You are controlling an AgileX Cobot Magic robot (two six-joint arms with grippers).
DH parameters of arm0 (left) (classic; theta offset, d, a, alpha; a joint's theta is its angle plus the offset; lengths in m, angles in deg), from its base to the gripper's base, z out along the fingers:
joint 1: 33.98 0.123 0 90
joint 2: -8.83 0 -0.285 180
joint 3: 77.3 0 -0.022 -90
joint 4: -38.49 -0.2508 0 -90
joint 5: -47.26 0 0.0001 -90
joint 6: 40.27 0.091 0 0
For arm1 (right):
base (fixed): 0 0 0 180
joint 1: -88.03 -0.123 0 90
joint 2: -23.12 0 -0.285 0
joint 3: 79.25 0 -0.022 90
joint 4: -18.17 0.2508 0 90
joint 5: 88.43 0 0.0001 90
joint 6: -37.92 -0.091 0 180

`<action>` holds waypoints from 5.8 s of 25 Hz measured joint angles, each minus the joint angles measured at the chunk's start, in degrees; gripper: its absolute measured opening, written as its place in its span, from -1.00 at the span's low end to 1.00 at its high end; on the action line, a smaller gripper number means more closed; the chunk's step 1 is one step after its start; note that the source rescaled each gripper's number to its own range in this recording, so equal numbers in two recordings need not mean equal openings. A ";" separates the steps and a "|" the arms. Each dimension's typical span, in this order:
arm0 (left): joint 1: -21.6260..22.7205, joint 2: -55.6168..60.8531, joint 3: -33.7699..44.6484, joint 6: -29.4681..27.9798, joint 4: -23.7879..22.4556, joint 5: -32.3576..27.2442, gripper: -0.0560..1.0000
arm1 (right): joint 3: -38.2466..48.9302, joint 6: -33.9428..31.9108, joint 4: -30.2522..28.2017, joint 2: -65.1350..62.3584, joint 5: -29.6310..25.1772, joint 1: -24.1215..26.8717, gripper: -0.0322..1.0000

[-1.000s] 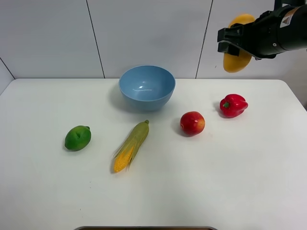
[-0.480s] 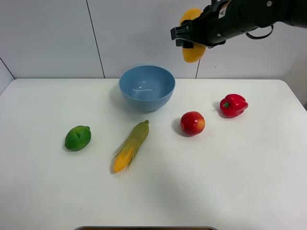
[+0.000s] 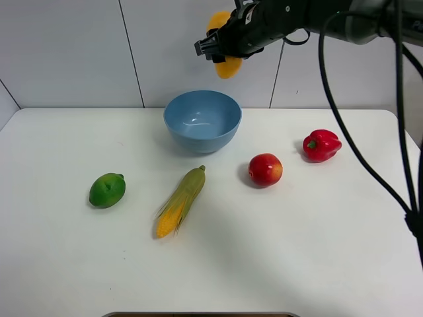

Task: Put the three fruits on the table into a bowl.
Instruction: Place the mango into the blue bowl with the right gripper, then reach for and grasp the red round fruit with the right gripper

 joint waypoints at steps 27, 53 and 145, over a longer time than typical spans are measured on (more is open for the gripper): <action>0.00 0.00 0.00 0.04 0.00 0.00 1.00 | -9.34 3.24 1.55 21.06 2.30 -0.66 0.16; 0.00 0.00 0.00 0.04 0.00 0.00 1.00 | -9.46 3.83 2.99 25.35 3.26 -1.20 0.16; 0.00 0.00 0.00 0.12 0.00 0.00 1.00 | 11.20 -11.16 -3.09 -5.27 -36.24 3.79 0.94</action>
